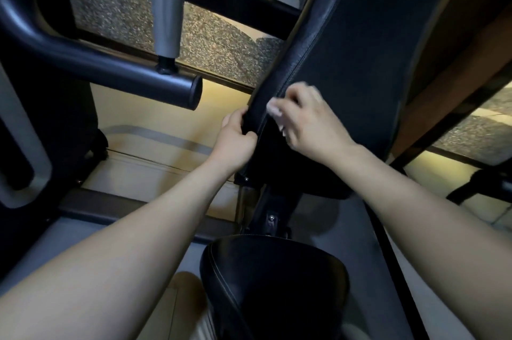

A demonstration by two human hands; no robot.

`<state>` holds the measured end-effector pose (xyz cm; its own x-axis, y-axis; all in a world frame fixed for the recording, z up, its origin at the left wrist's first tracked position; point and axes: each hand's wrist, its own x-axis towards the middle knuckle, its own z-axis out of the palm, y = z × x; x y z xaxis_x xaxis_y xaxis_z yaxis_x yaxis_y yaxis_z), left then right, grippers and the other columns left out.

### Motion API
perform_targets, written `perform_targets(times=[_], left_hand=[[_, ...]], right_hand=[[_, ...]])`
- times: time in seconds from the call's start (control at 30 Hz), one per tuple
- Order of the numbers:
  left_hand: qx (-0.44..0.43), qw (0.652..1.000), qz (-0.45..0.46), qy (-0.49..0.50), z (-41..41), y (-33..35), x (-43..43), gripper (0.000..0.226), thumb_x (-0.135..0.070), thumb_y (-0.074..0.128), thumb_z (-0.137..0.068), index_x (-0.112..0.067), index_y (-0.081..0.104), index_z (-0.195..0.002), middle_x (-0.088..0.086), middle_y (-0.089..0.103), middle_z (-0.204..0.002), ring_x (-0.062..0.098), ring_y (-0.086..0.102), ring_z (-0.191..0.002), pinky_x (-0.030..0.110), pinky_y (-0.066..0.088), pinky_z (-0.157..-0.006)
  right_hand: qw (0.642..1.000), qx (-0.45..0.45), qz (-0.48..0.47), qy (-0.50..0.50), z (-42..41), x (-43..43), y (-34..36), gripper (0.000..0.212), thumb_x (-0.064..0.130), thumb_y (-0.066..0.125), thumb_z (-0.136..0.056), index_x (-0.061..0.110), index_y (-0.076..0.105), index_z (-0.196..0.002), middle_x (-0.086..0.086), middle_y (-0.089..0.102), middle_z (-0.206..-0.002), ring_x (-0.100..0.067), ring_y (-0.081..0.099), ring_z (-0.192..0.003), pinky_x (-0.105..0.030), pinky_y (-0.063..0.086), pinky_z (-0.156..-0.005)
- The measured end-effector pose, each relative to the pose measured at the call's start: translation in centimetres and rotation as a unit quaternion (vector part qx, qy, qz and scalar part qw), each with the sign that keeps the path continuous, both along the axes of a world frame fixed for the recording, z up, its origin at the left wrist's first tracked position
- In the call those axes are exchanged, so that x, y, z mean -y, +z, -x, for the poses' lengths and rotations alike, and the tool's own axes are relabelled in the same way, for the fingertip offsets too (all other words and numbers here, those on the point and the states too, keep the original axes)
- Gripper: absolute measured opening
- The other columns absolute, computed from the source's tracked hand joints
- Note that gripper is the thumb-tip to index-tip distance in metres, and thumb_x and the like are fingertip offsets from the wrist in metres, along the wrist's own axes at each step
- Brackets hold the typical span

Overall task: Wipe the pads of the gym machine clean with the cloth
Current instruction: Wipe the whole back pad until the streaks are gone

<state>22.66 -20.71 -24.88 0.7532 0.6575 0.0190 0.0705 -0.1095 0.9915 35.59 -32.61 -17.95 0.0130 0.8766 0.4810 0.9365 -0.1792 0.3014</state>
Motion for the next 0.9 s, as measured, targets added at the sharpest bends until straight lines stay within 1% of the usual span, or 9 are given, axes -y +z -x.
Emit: perform_targets(times=[0.1,0.17,0.27,0.33,0.43,0.53,0.63,0.77,0.9], left_hand=[[-0.021,0.999,0.004,0.039,-0.7,1.4,0.7,0.058,-0.018,0.05,-0.087,-0.019,0.043,-0.145,0.005,0.042,-0.14,0.025,0.047,-0.127,0.043,0.037,-0.114],[-0.031,0.997,-0.004,0.064,-1.3,2.3,1.3,0.06,-0.024,0.049,-0.085,-0.017,0.042,-0.144,0.007,0.04,-0.139,0.03,0.047,-0.127,0.045,0.036,-0.114],[-0.039,0.995,-0.061,0.073,-2.2,3.2,2.6,0.07,-0.025,0.052,-0.087,-0.025,0.026,-0.152,0.006,0.03,-0.145,0.035,0.039,-0.129,0.038,0.031,-0.113],[-0.048,0.991,-0.108,0.06,-2.7,3.3,3.2,0.077,-0.025,0.052,-0.088,-0.037,0.016,-0.155,0.003,0.023,-0.15,0.038,0.036,-0.126,0.035,0.031,-0.103],[-0.058,0.985,-0.151,0.054,-3.0,2.6,3.1,0.079,-0.019,0.05,-0.091,-0.044,0.011,-0.155,0.002,0.019,-0.151,0.041,0.036,-0.123,0.032,0.029,-0.095],[-0.058,0.978,-0.191,0.059,-2.9,1.7,2.7,0.078,-0.019,0.051,-0.097,-0.047,0.009,-0.156,0.001,0.019,-0.153,0.041,0.037,-0.127,0.037,0.033,-0.105],[-0.056,0.975,-0.208,0.06,-2.9,1.2,2.6,0.077,-0.02,0.052,-0.099,-0.048,0.007,-0.156,-0.001,0.018,-0.154,0.039,0.035,-0.13,0.037,0.032,-0.107],[-0.051,0.975,-0.206,0.061,-3.1,1.0,2.5,0.077,-0.02,0.053,-0.099,-0.049,0.009,-0.156,-0.002,0.02,-0.153,0.037,0.036,-0.13,0.03,0.028,-0.101],[-0.047,0.978,-0.194,0.061,-3.0,1.1,2.3,0.076,-0.021,0.053,-0.099,-0.05,0.01,-0.155,-0.004,0.021,-0.153,0.037,0.035,-0.132,0.035,0.031,-0.107]], right_hand=[[0.968,-0.22,-0.119,-0.036,-0.8,0.5,4.3,0.03,0.013,0.052,-0.101,0.012,0.056,-0.13,-0.004,0.055,-0.115,-0.014,0.061,-0.101,-0.016,0.047,-0.083],[0.935,-0.306,-0.146,-0.103,-1.8,1.1,6.0,0.032,0.013,0.049,-0.101,0.019,0.047,-0.132,0.002,0.059,-0.105,0.0,0.06,-0.085,-0.009,0.044,-0.073],[0.936,-0.262,-0.18,-0.152,-2.3,1.7,5.8,0.026,0.011,0.05,-0.098,0.024,0.049,-0.121,0.0,0.05,-0.109,-0.009,0.059,-0.085,-0.031,0.053,-0.079],[0.948,-0.209,-0.171,-0.166,-2.1,2.0,4.9,0.024,0.008,0.05,-0.097,0.026,0.055,-0.113,-0.002,0.043,-0.113,-0.02,0.061,-0.081,-0.04,0.057,-0.069],[0.95,-0.208,-0.19,-0.136,-2.6,2.2,4.0,0.021,0.012,0.051,-0.099,0.023,0.064,-0.111,-0.003,0.046,-0.111,-0.019,0.058,-0.083,-0.041,0.057,-0.069],[0.942,-0.244,-0.204,-0.112,-2.9,2.7,3.4,0.026,0.028,0.052,-0.103,0.02,0.068,-0.122,0.0,0.049,-0.115,-0.009,0.056,-0.094,-0.031,0.055,-0.084],[0.949,-0.249,-0.161,-0.109,-3.1,3.2,3.3,0.045,0.045,0.064,-0.096,0.018,0.062,-0.132,0.002,0.045,-0.12,-0.006,0.054,-0.093,-0.019,0.048,-0.087],[0.965,-0.207,-0.102,-0.125,-3.4,3.5,4.5,0.041,0.028,0.062,-0.096,0.022,0.056,-0.136,0.001,0.048,-0.121,-0.016,0.059,-0.095,-0.036,0.054,-0.082],[0.977,-0.167,-0.079,-0.107,-3.7,3.7,4.8,0.034,0.014,0.057,-0.095,0.025,0.056,-0.127,-0.002,0.048,-0.108,-0.023,0.058,-0.08,-0.04,0.055,-0.067]])
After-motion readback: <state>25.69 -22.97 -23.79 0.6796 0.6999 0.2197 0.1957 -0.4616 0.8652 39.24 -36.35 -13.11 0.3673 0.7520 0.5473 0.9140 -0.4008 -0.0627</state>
